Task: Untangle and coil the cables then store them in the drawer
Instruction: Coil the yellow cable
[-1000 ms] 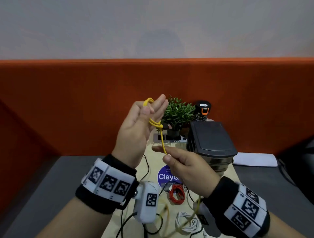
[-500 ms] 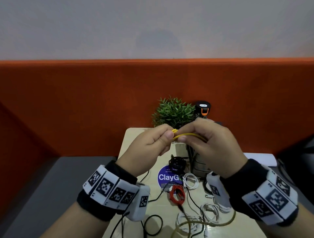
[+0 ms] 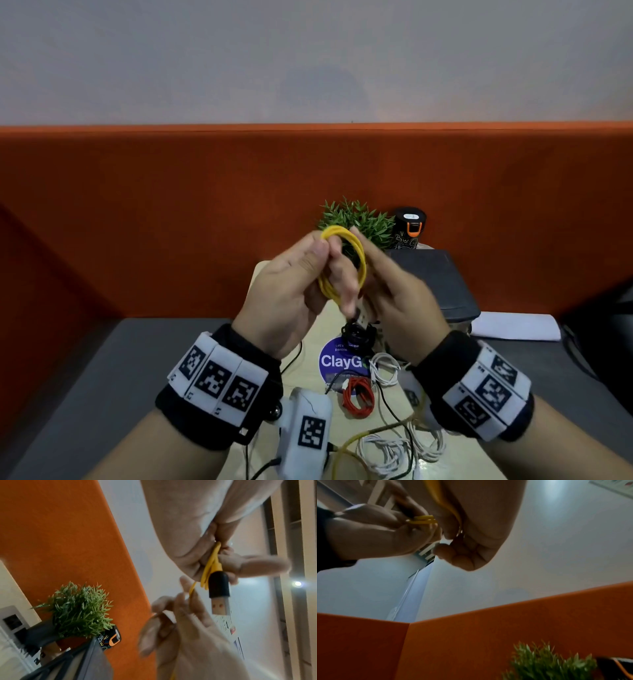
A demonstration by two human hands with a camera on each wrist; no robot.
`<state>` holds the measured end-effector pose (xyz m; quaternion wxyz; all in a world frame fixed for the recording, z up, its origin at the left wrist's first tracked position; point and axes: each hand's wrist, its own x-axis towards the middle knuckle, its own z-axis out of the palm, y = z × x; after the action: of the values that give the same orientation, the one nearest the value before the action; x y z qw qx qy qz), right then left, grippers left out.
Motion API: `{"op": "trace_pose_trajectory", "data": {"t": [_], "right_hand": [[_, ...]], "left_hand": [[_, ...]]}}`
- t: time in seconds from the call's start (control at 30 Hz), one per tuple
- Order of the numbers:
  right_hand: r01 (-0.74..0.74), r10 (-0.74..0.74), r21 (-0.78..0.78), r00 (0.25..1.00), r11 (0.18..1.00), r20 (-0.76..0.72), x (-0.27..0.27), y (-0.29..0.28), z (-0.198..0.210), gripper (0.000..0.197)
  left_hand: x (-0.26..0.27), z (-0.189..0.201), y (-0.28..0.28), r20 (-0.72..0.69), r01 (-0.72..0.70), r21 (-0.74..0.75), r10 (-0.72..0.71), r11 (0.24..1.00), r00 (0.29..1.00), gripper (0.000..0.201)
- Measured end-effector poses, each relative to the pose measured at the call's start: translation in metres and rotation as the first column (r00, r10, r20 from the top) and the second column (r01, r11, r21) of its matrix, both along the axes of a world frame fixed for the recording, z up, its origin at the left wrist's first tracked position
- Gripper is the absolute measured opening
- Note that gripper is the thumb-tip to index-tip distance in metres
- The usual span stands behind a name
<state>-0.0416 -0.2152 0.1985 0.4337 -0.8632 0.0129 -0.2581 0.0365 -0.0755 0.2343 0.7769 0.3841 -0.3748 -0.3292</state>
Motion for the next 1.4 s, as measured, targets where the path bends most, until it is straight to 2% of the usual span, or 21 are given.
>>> {"op": "trace_pose_trajectory", "data": {"t": [0.07, 0.13, 0.2, 0.3, 0.4, 0.47, 0.57, 0.67, 0.73, 0.83, 0.9, 0.93, 0.97, 1.03, 1.07, 1.1, 1.13, 1.2, 1.23, 1.33, 1.4], "right_hand": [[-0.036, 0.036, 0.005, 0.988, 0.999, -0.147, -0.001, 0.007, -0.010, 0.050], [-0.094, 0.097, 0.026, 0.966, 0.995, -0.239, -0.003, 0.016, -0.014, 0.020], [-0.132, 0.168, 0.138, 0.943, 0.982, -0.288, -0.005, 0.024, -0.015, 0.009], [-0.157, 0.242, 0.272, 0.919, 0.949, -0.311, -0.008, 0.028, -0.010, 0.031], [-0.171, 0.276, 0.310, 0.900, 0.935, -0.336, -0.012, 0.027, -0.004, 0.039], [-0.193, 0.302, 0.325, 0.895, 0.926, -0.329, -0.015, 0.026, -0.001, 0.032], [-0.216, 0.332, 0.386, 0.906, 0.897, -0.263, -0.021, 0.026, 0.003, 0.015], [-0.253, 0.380, 0.477, 0.906, 0.842, -0.190, -0.025, 0.026, 0.007, 0.011], [-0.306, 0.455, 0.553, 0.877, 0.775, -0.153, -0.027, 0.023, 0.009, 0.011], [-0.372, 0.558, 0.655, 0.825, 0.658, -0.092, -0.029, 0.018, 0.009, 0.013], [-0.354, 0.557, 0.664, 0.823, 0.658, -0.113, -0.029, 0.014, 0.007, 0.012], [-0.329, 0.518, 0.628, 0.844, 0.706, -0.140, -0.028, 0.012, 0.006, 0.012], [-0.296, 0.444, 0.538, 0.881, 0.790, -0.166, -0.027, 0.009, 0.006, 0.013], [-0.186, 0.219, 0.212, 0.965, 0.959, -0.144, -0.026, 0.004, 0.011, 0.011], [-0.126, 0.134, 0.092, 0.988, 0.988, -0.081, -0.025, 0.001, 0.014, 0.008], [-0.086, 0.088, 0.066, 0.996, 0.994, -0.018, -0.023, -0.001, 0.018, 0.005], [-0.070, 0.067, 0.093, 0.997, 0.993, 0.034, -0.022, -0.003, 0.020, 0.003], [-0.055, 0.043, 0.137, 0.995, 0.989, 0.092, -0.016, -0.005, 0.020, 0.005], [-0.047, 0.030, 0.162, 0.994, 0.986, 0.106, -0.014, -0.005, 0.017, 0.009], [-0.065, 0.033, 0.327, 0.994, 0.943, 0.102, -0.008, 0.003, 0.007, 0.024], [-0.125, 0.106, 0.470, 0.992, 0.874, 0.065, -0.006, 0.013, -0.001, 0.028]], "left_hand": [[0.002, 0.003, 0.000, -0.061, -0.032, -0.046, 0.029, 0.998, 0.998, 0.023], [0.001, 0.004, 0.000, -0.077, -0.072, -0.067, 0.067, 0.995, 0.995, 0.023], [-0.001, 0.006, -0.002, -0.063, -0.138, -0.053, 0.135, 0.989, 0.989, 0.023], [-0.003, 0.004, -0.005, 0.006, -0.238, -0.002, 0.238, 0.971, 0.971, 0.024], [-0.004, -0.002, -0.005, 0.164, -0.333, 0.050, 0.321, 0.942, 0.933, 0.023], [-0.002, -0.008, -0.004, 0.406, -0.457, 0.090, 0.387, 0.885, 0.828, 0.026], [0.007, -0.016, 0.002, 0.744, -0.597, 0.122, 0.325, 0.793, 0.584, 0.027], [0.013, -0.022, 0.005, 0.899, -0.636, 0.140, 0.172, 0.759, 0.403, 0.029], [0.014, -0.022, 0.007, 0.924, -0.636, 0.123, 0.146, 0.762, 0.354, 0.036], [0.017, -0.019, 0.013, 0.908, -0.530, 0.185, 0.062, 0.828, 0.414, 0.045], [0.021, -0.017, 0.018, 0.908, -0.502, 0.250, -0.021, 0.828, 0.419, 0.049], [0.023, -0.016, 0.020, 0.907, -0.506, 0.285, -0.058, 0.814, 0.417, 0.048], [0.025, -0.015, 0.022, 0.903, -0.508, 0.316, -0.088, 0.801, 0.422, 0.045], [0.026, -0.014, 0.025, 0.887, -0.493, 0.351, -0.114, 0.796, 0.447, 0.036], [0.024, -0.015, 0.026, 0.879, -0.480, 0.350, -0.105, 0.804, 0.466, 0.035], [0.022, -0.016, 0.026, 0.856, -0.456, 0.356, -0.090, 0.816, 0.509, 0.033], [0.018, -0.017, 0.026, 0.802, -0.412, 0.372, -0.064, 0.832, 0.594, 0.031], [0.011, -0.017, 0.023, 0.581, -0.256, 0.367, -0.006, 0.894, 0.814, 0.023], [0.007, -0.015, 0.020, 0.472, -0.178, 0.332, 0.001, 0.926, 0.882, 0.021], [0.000, -0.013, 0.012, 0.297, -0.048, 0.188, -0.010, 0.981, 0.955, 0.024], [-0.003, -0.012, 0.007, 0.183, -0.005, 0.092, -0.012, 0.996, 0.983, 0.026]]}}
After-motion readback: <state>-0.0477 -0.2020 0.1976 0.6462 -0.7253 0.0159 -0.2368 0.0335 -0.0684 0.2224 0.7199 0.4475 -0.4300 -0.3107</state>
